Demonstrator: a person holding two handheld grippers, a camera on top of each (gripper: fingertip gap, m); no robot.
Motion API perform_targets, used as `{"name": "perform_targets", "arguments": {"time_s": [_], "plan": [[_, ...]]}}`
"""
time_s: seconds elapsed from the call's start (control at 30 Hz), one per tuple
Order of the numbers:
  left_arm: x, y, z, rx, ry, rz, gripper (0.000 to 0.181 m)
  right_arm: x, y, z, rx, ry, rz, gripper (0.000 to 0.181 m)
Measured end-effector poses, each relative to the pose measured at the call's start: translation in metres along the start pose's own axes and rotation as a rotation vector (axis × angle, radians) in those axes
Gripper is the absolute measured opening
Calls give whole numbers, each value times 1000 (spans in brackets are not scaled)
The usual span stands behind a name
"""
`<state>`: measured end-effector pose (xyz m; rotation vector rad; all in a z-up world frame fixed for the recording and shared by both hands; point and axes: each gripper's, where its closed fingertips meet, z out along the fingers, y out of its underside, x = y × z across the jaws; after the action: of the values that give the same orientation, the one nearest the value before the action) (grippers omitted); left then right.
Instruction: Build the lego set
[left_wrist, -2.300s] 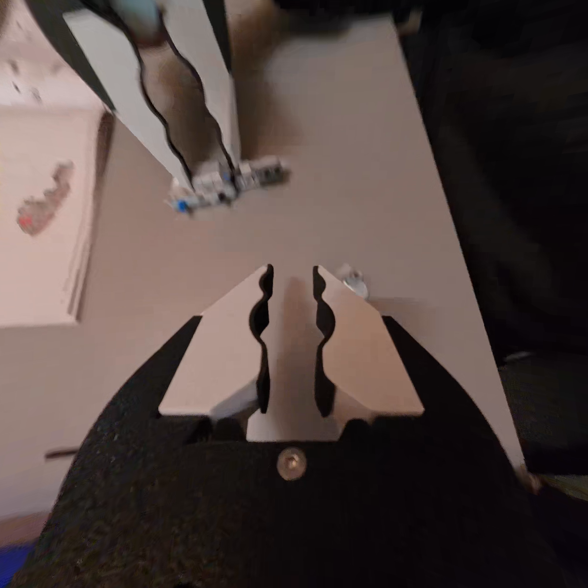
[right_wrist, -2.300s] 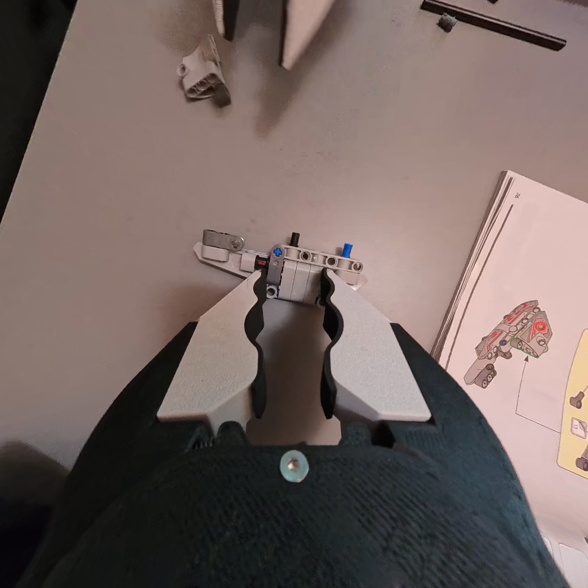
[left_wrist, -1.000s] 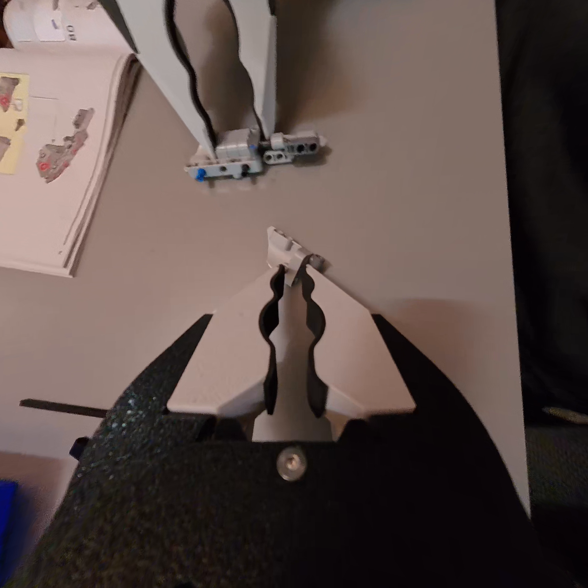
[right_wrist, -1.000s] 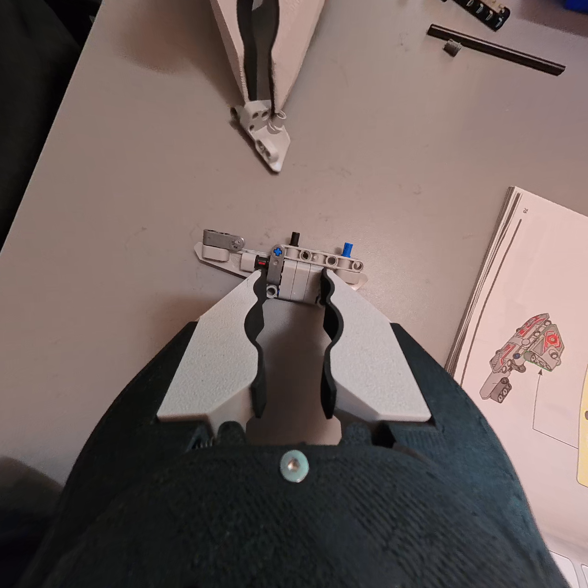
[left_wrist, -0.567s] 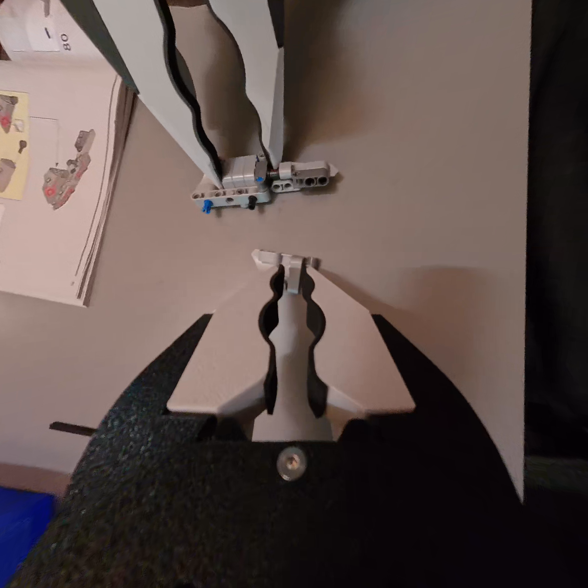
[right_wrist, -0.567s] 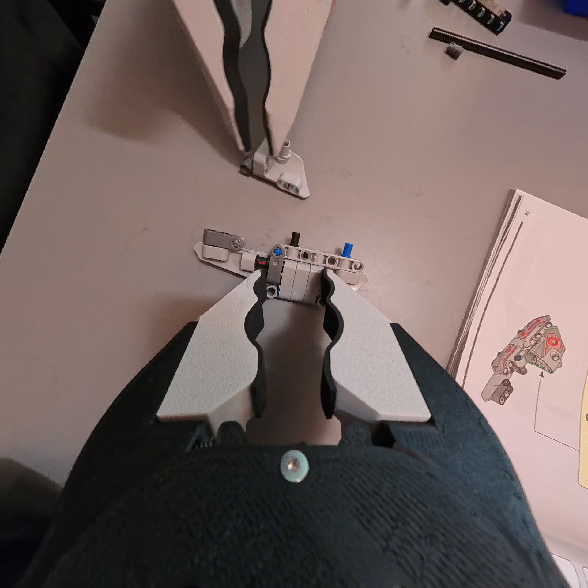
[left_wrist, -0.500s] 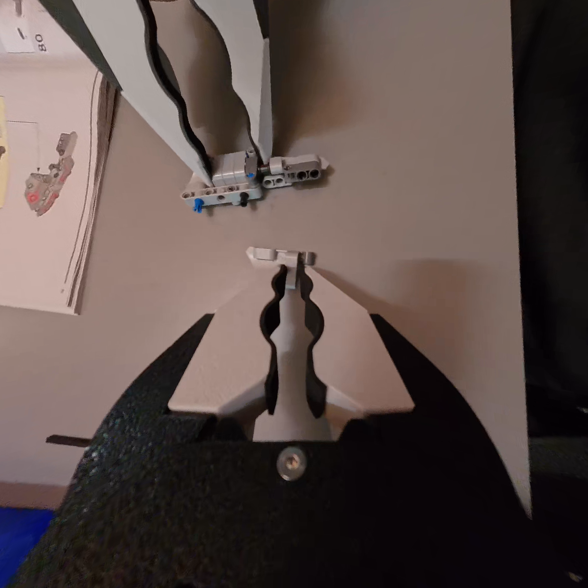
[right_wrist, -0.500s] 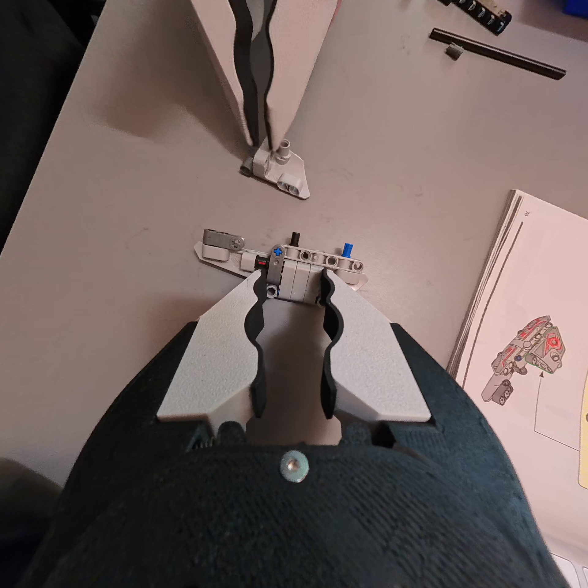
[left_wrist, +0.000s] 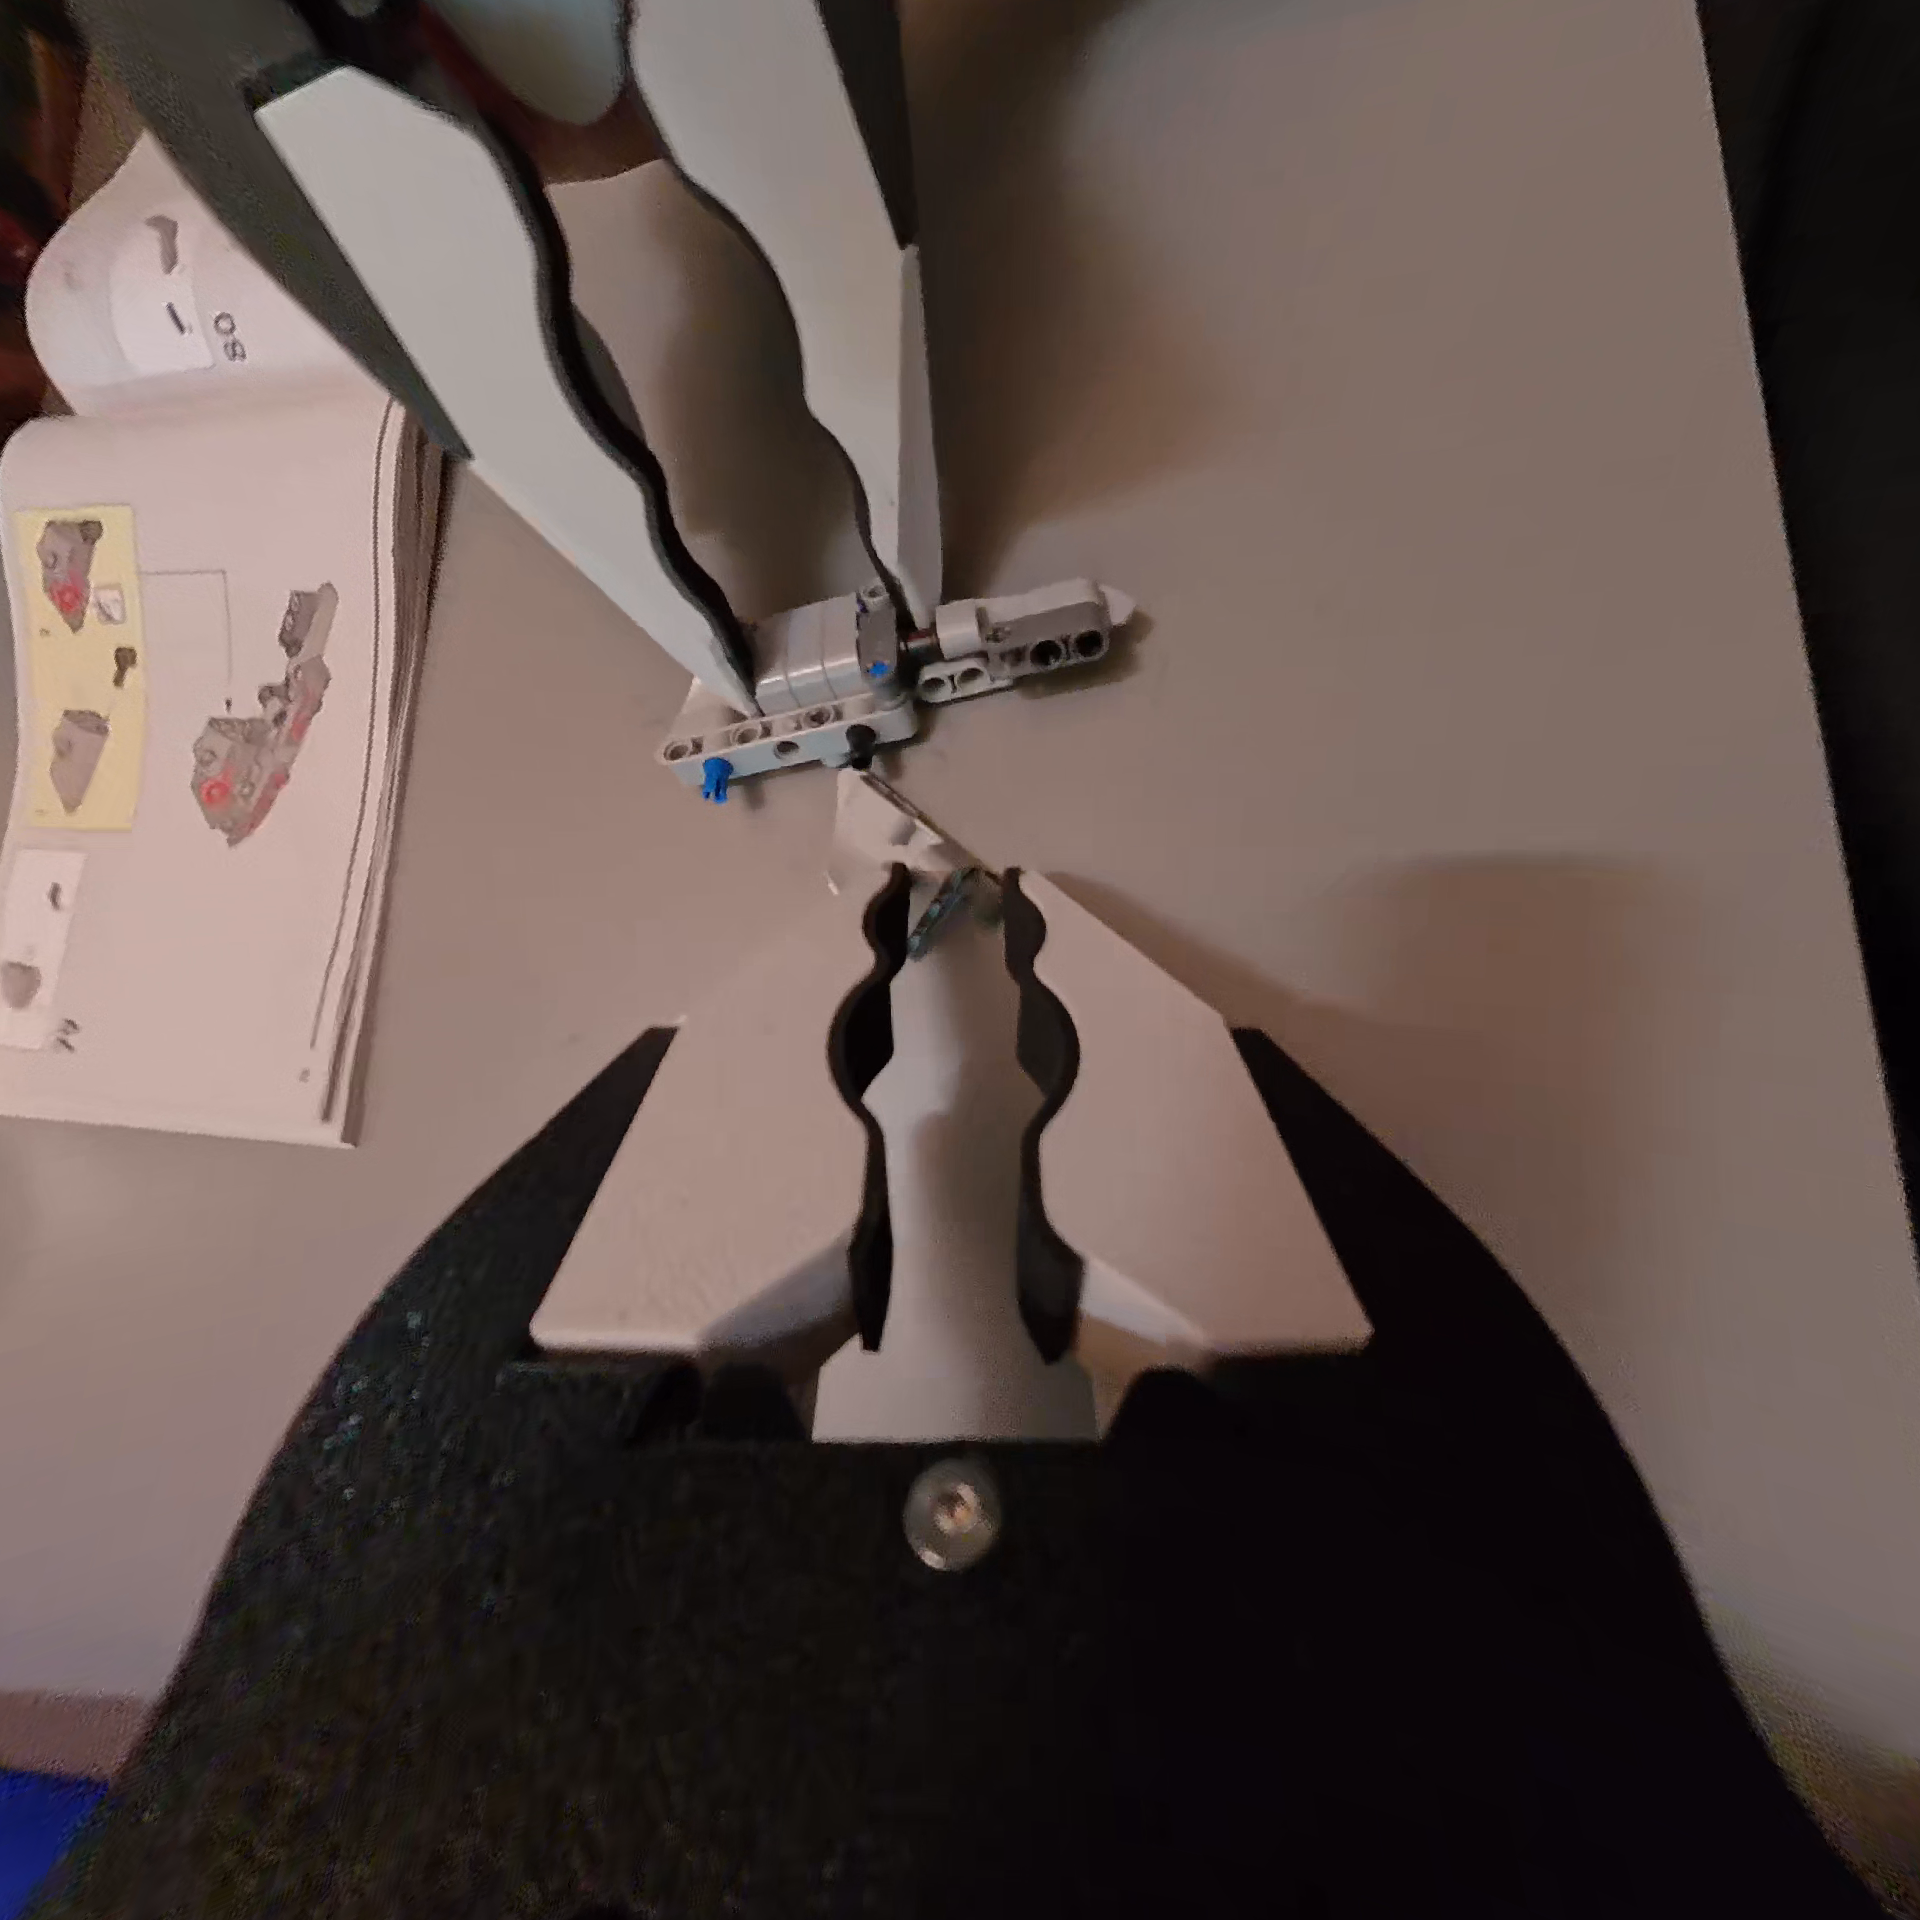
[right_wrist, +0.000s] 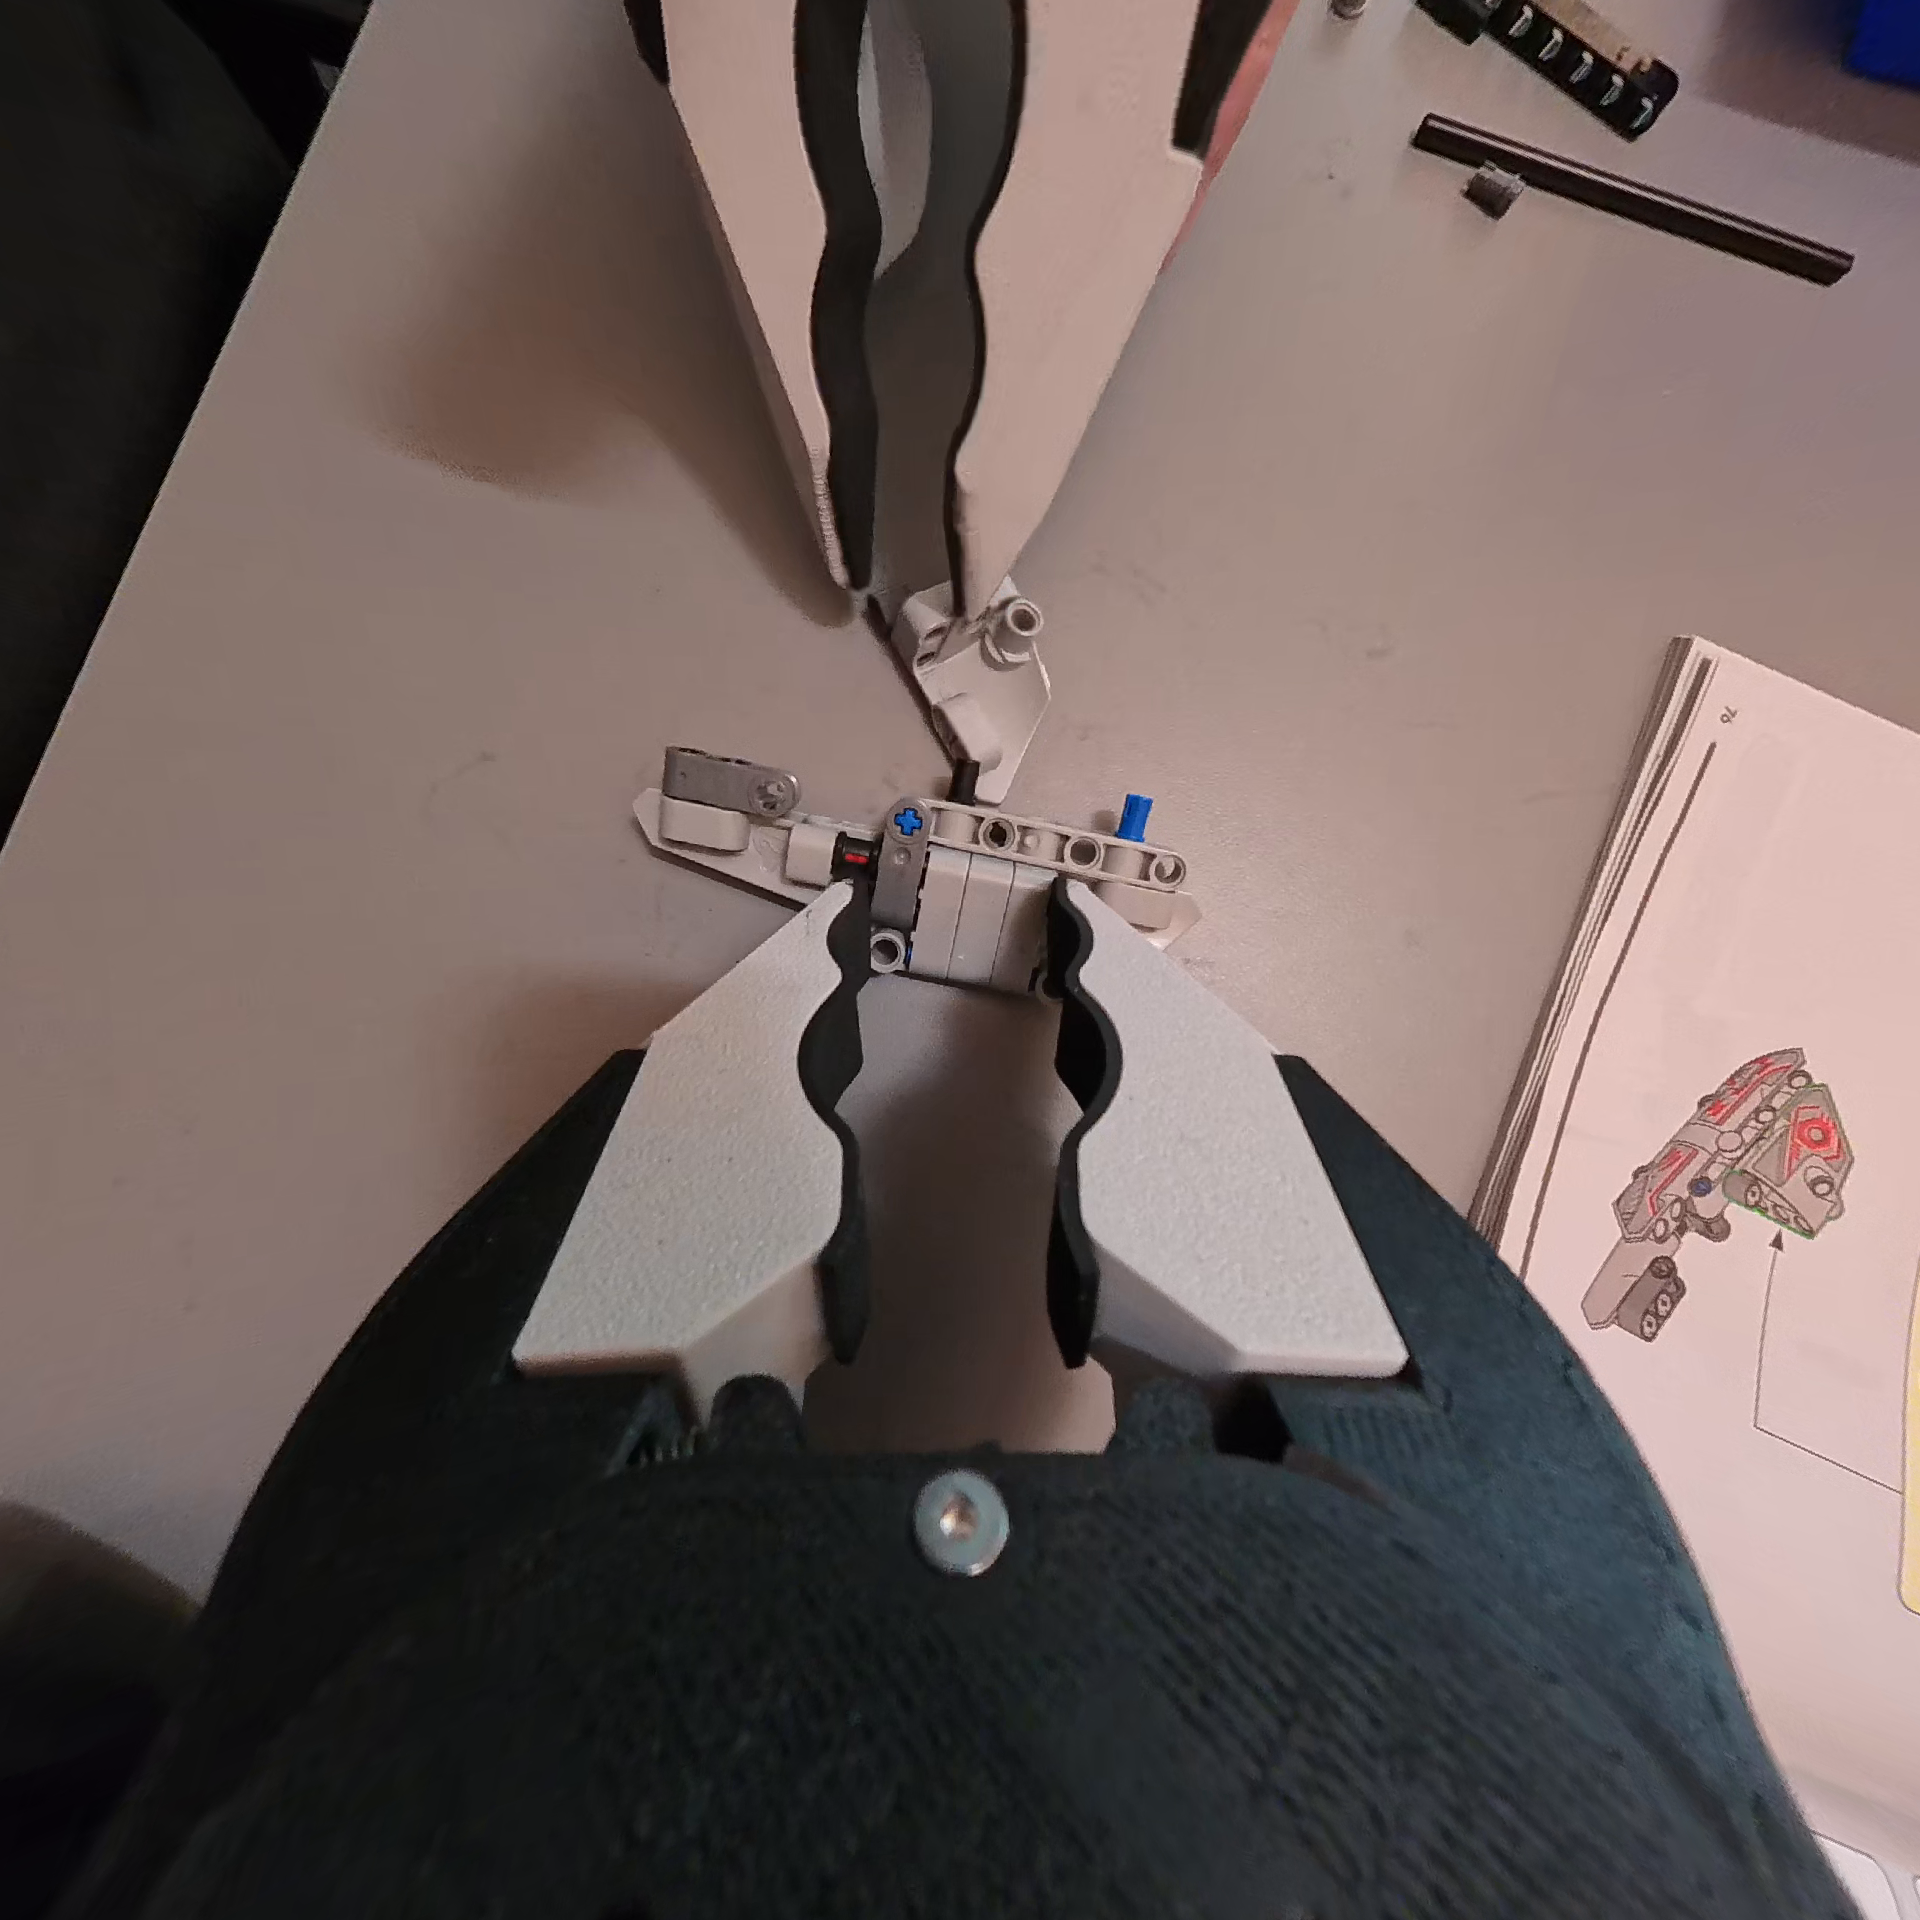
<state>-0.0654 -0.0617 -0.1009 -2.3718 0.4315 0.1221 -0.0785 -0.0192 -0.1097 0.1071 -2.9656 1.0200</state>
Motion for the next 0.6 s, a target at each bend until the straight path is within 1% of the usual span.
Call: {"name": "perform_targets", "arguments": {"time_s": [0.1, 0.17, 0.27, 0.33, 0.47, 0.6], "plan": [[-7, -4, -5, 9, -28, 92, 12, 0, 0, 0, 4, 0, 3, 32], [-7, -8, -8, 25, 8, 137, 13, 0, 0, 0, 2, 0, 2, 32], [-5, 1, -4, -60, 96, 189, 21, 0, 0, 0, 0, -2, 2, 32], [-5, 6, 1, -96, 139, 218, 19, 0, 0, 0, 0, -1, 2, 32], [-2, 3, 9, -58, 223, 193, 5, 0, 0, 0, 1, 1, 4, 32], [0, -2, 13, -3, 259, 53, 5, -1, 0, 0, 4, 2, 4, 32]]}}
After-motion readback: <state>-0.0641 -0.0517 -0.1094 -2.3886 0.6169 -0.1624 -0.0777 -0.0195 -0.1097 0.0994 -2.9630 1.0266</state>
